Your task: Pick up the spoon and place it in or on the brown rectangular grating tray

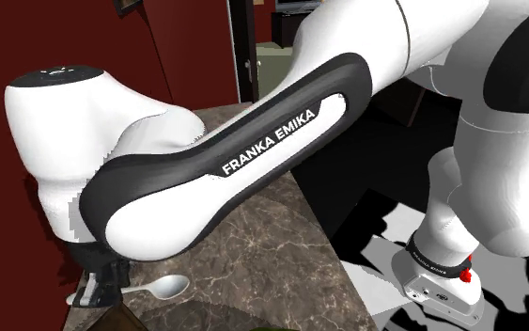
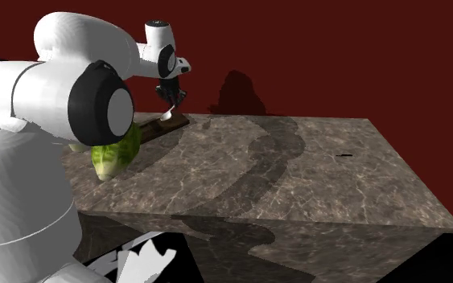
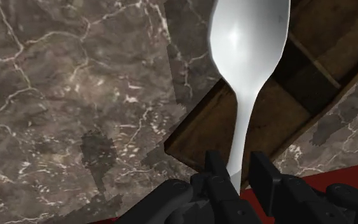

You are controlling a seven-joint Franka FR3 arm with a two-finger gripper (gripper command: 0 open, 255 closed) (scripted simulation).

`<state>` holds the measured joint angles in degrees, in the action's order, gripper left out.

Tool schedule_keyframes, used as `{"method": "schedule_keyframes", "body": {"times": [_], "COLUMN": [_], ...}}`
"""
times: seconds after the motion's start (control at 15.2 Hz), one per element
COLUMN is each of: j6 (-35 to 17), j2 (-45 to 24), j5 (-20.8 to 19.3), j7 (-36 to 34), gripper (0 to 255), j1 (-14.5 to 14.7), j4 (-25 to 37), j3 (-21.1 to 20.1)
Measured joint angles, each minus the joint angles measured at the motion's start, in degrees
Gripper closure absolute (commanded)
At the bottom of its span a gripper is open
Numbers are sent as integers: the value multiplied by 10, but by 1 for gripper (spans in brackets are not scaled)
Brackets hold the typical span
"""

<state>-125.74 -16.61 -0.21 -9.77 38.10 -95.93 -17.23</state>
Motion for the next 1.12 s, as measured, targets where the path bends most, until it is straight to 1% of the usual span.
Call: {"method": "schedule_keyframes", "body": {"times": [0.07, 0.33, 0.4, 0.46, 0.59, 1.12], "j6": [0, 16, 24, 24, 13, -40], "j2": [0, -39, -52, -57, -65, -83], "j5": [-4, -34, -43, -46, -51, -59], "j7": [-14, -71, -88, -96, -104, -110], "gripper": [255, 255, 255, 255, 255, 255], "j1": [9, 51, 66, 72, 78, 81], "j4": [1, 56, 78, 83, 79, 43], "j3": [-3, -10, -12, -13, -12, -8]}}
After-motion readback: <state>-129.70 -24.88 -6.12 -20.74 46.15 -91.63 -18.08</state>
